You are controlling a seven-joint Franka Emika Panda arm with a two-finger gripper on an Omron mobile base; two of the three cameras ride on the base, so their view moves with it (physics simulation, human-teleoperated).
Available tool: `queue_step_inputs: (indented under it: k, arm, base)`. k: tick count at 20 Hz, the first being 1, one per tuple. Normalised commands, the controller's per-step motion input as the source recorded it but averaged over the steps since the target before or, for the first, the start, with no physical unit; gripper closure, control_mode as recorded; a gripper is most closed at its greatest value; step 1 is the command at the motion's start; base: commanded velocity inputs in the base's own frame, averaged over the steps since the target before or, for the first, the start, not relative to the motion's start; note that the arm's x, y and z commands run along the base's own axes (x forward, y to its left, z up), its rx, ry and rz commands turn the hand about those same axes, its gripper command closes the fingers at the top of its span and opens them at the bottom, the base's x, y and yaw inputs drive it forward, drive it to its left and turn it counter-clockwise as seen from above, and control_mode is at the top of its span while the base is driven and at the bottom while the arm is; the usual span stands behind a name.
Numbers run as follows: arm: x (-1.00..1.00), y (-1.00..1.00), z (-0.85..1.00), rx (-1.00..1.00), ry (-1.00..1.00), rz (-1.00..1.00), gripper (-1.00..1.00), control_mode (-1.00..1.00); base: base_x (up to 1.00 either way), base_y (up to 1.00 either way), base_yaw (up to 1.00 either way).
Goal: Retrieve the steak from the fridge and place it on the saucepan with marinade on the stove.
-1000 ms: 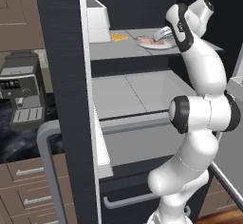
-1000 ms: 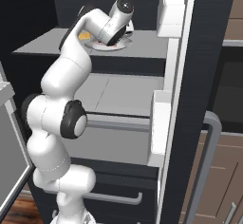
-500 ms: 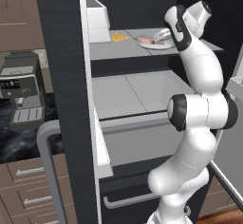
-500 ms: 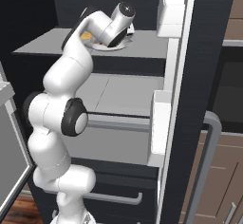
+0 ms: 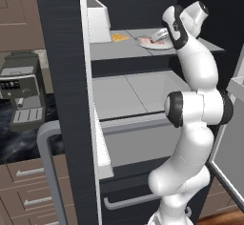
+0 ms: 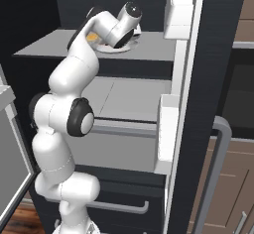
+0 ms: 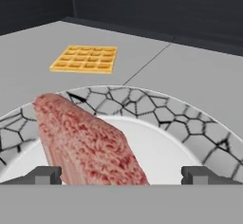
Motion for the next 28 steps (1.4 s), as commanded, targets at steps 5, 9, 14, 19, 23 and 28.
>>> queue_step_inputs:
  k: [5,9,14,19,23,28]
  arm:
    - [0.03,0.0,-0.05,0.0,0.03,0.02,-1.0,-1.0]
    - [0.0,0.0,-0.11,0.0,0.04,0.02,-1.0,-1.0]
    - [0.0,0.04,-0.12,0.0,0.03,0.02,-1.0,-1.0]
    - [0.0,0.07,-0.07,0.0,0.01,0.01,-1.0,-1.0]
    - [0.0,0.02,-0.05,0.0,0.0,0.04,-1.0,-1.0]
    - [0.0,0.01,-0.07,0.0,0.0,0.09,-1.0,-1.0]
  base:
    - [0.0,0.0,0.0]
    - [0.0,0.0,0.0]
    - [0.0,0.0,0.0]
    - [0.0,0.0,0.0]
    - [0.0,0.0,0.0]
    - [0.0,0.0,0.0]
